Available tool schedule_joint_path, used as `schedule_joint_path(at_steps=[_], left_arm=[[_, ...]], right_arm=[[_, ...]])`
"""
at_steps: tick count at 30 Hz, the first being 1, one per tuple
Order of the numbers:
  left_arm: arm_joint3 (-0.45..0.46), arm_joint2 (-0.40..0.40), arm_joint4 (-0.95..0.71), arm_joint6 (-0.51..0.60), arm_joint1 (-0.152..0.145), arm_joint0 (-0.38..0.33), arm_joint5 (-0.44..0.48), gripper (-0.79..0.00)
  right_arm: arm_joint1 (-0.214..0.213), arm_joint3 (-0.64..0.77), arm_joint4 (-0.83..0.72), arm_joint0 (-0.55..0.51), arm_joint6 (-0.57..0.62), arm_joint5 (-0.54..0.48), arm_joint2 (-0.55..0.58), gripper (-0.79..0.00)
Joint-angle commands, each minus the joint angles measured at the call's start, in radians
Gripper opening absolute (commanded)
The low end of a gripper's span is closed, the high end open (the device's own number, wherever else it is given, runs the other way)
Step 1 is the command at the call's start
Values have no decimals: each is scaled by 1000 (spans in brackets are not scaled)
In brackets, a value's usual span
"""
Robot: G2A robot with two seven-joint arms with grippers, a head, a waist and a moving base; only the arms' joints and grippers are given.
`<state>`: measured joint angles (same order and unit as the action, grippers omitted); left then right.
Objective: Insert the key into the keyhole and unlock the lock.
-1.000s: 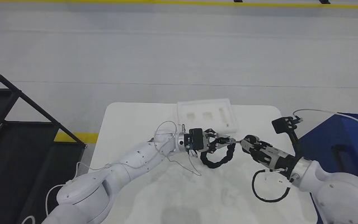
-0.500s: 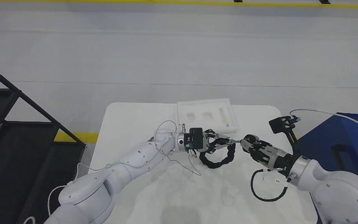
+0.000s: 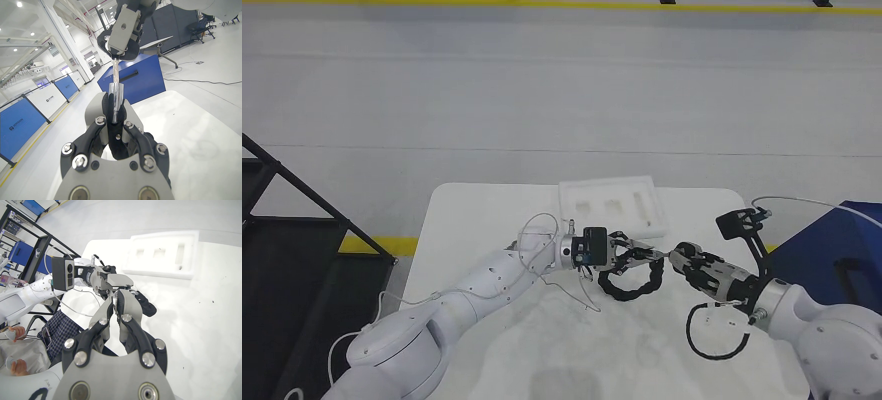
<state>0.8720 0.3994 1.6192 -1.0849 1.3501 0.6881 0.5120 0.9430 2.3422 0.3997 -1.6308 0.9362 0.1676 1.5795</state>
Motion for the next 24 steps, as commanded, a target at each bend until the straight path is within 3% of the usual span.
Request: schedule_joint_path(at_steps=[1,24], left_arm=[[-2,5,4,-2,0,0,4,-785],[-8,46,47,-6,10,12,45,-785]], right_arm=[[0,0,4,2,0,2,-1,-785],[0,-10,-8,23,-5,8,-15,-785]])
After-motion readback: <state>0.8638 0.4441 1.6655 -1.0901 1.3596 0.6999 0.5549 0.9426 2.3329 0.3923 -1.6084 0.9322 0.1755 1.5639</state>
